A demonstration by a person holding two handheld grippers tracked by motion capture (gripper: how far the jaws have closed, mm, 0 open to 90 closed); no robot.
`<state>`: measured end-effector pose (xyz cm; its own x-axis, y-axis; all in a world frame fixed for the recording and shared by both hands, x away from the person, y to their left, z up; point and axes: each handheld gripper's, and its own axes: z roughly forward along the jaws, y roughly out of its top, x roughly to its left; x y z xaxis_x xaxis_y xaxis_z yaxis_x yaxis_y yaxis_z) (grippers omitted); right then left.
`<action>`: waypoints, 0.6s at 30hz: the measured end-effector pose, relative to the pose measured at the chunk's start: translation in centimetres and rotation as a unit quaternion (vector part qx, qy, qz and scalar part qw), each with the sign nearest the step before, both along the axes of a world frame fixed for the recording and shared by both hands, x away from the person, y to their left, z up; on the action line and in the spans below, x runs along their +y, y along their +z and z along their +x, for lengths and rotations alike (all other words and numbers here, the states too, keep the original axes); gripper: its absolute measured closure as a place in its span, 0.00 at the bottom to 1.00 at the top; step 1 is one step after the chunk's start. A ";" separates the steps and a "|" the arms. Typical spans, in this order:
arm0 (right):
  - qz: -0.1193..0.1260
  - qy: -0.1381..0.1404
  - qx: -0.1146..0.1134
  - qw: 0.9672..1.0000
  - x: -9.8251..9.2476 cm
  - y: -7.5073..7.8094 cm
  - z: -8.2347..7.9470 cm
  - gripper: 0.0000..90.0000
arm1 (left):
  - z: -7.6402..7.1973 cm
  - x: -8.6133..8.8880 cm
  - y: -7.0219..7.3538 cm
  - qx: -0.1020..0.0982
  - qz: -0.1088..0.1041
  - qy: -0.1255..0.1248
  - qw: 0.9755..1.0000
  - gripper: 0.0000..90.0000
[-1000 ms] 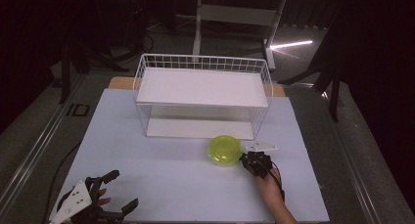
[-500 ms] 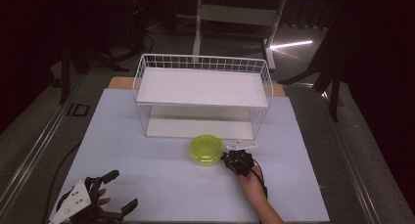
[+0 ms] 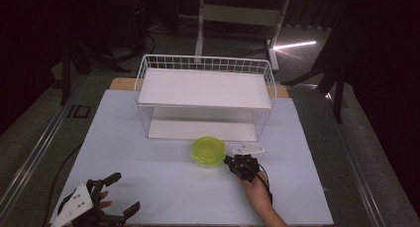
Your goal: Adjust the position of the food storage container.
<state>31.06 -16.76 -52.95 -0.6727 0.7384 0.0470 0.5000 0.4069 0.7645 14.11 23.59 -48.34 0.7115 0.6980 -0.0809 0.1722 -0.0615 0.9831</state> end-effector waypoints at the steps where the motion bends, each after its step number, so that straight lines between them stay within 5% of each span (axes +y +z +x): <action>1: -0.002 0.003 0.000 1.000 0.2 0.0 0.0 1.00 | 0.0 0.0 0.0 0.000 0.001 0.000 1.000 0.01; 18: 0.009 0.015 0.012 1.000 3.4 -0.3 1.5 1.00 | 0.2 0.1 -0.2 0.005 -0.004 -0.001 1.000 0.01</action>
<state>32.55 -13.32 -53.29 -0.6928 0.7171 0.0762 0.5056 0.4077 0.7604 14.27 23.71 -48.50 0.7120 0.6958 -0.0944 0.1821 -0.0531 0.9818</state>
